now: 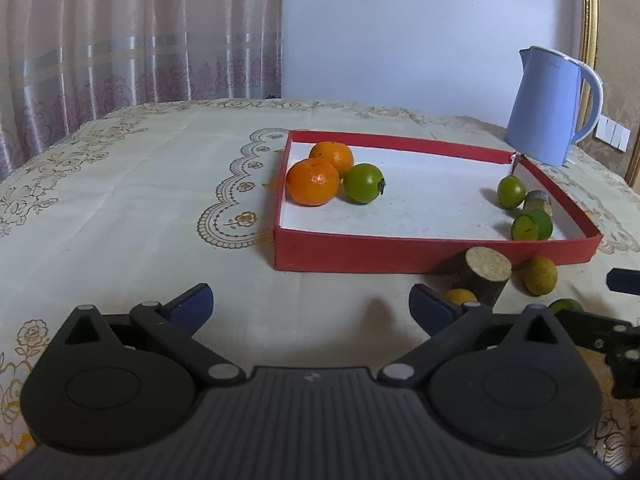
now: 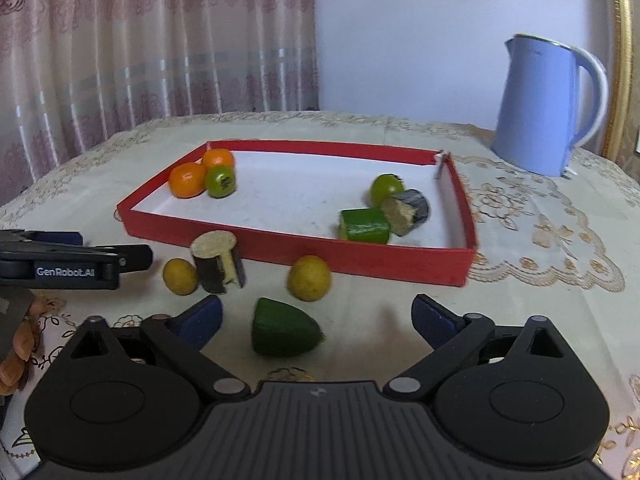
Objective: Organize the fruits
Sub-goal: 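Lower the right gripper onto the dark green wedge and close it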
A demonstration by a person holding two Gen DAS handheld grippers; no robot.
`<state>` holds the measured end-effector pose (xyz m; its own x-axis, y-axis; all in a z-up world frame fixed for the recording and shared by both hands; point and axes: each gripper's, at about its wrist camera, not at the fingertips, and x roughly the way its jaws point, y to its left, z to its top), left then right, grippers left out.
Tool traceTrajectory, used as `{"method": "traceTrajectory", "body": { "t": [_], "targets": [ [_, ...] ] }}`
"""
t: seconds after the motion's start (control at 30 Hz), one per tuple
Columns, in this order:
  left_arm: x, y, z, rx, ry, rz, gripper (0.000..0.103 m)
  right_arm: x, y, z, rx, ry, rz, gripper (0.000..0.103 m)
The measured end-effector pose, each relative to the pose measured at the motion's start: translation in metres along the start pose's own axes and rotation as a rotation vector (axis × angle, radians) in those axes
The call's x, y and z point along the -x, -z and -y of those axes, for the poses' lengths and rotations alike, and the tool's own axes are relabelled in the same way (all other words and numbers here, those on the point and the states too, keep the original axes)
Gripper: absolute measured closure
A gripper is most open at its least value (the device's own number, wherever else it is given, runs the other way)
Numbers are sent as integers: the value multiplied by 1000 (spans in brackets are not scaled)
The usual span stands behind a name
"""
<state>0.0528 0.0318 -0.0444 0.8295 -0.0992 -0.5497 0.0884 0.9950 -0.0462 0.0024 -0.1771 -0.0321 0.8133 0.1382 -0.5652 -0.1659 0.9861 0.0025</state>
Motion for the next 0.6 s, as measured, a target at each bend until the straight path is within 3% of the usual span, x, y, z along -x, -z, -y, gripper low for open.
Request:
{"method": "traceTrajectory", "body": {
  "t": [0.17,0.3,0.37,0.53,0.6],
  "targets": [
    [-3,0,1,-4,-22,-15,0,-15,-1,-12,41,-14,-58,30],
    [-6,0,2,-8,-28,-27,0,-19,0,-13,35,-12,-71,31],
    [-6,0,2,-9,-29,-28,0,-19,0,-13,35,-15,-70,43],
    [-7,0,1,0,-27,-30,0,-17,0,-16,50,-42,-64,55],
    [-7,0,1,1,-27,-31,0,-16,0,-16,45,-26,-57,65]
  ]
}}
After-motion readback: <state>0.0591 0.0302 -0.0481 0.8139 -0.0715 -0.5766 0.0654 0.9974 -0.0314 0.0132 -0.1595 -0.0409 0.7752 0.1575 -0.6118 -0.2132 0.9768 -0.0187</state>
